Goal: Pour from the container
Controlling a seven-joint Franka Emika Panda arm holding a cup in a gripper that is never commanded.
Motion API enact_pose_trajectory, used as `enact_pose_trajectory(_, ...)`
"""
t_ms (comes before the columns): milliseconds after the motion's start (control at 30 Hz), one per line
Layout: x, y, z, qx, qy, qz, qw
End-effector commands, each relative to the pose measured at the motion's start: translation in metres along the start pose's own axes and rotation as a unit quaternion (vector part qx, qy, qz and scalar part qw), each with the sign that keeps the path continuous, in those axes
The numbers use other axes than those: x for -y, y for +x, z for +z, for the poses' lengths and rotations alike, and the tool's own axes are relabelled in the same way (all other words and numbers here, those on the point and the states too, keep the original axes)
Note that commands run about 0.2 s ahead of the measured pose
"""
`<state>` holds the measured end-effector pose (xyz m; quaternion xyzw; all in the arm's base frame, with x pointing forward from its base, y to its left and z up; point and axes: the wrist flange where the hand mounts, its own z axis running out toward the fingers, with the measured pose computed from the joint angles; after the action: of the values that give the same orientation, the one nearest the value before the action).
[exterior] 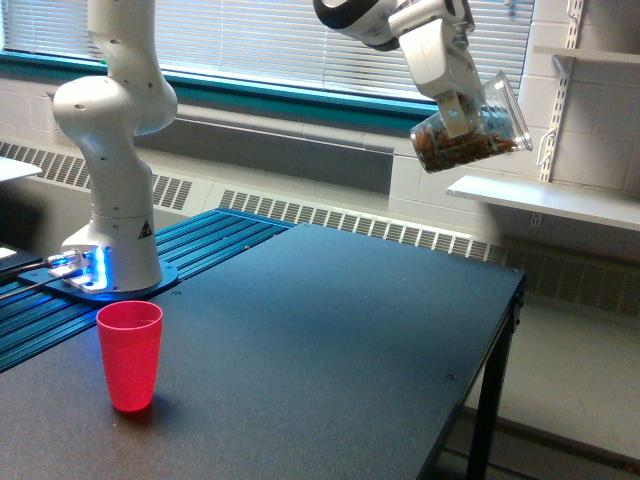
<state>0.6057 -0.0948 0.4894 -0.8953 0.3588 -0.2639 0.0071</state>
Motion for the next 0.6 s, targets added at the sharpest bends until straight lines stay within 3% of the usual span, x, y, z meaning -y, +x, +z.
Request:
enact_pose_trajectory(33,-0.012,-0.047,0.044,0.051,-0.033,0.0,0.9981)
enact_pose_trajectory(233,-0.03,-0.076,0.064,0.078,-0.058,-0.001,0.9953)
enact_pose_trajectory(600,-0.053,-0.078,0.062,0.072,-0.08,0.022,0.994)
